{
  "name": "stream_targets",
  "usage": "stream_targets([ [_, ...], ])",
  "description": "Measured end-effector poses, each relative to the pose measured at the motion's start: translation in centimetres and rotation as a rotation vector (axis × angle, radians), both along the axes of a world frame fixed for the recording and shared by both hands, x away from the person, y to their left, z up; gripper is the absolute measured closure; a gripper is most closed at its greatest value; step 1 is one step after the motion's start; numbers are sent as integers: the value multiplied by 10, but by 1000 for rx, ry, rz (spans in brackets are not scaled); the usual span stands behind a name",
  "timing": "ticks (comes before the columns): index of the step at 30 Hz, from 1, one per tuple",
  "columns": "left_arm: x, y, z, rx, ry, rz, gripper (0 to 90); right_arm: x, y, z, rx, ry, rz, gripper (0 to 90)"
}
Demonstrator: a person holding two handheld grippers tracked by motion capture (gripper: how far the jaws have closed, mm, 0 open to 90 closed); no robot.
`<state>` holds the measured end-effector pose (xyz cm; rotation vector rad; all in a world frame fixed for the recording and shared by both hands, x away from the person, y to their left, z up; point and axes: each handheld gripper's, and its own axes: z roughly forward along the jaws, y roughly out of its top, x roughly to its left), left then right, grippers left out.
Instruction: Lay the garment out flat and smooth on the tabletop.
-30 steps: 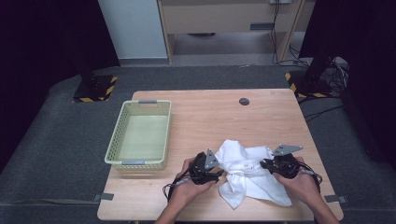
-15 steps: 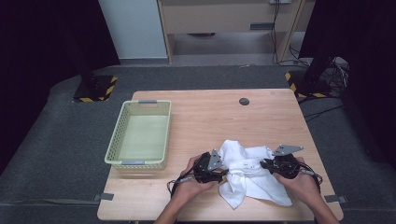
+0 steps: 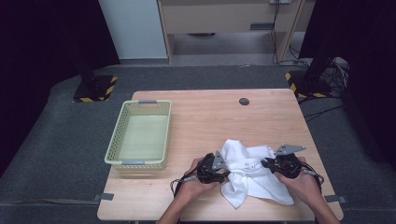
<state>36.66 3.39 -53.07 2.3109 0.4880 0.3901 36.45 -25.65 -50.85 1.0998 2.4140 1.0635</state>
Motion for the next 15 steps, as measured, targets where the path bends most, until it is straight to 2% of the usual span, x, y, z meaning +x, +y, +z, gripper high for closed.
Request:
stream_targets([
  [5, -2, -2, -1, -2, -13, 33, 758, -2, 0, 2, 8, -4, 10, 779],
  [7, -2, -2, 1, -11, -13, 47, 816, -3, 1, 3, 9, -7, 20, 769],
  [9, -3, -1, 3, -22, -12, 58, 841, -4, 1, 4, 6, -14, 33, 747],
  [15, -3, 0, 6, -21, -14, 64, 849, -12, -2, 15, 21, -39, 59, 581],
])
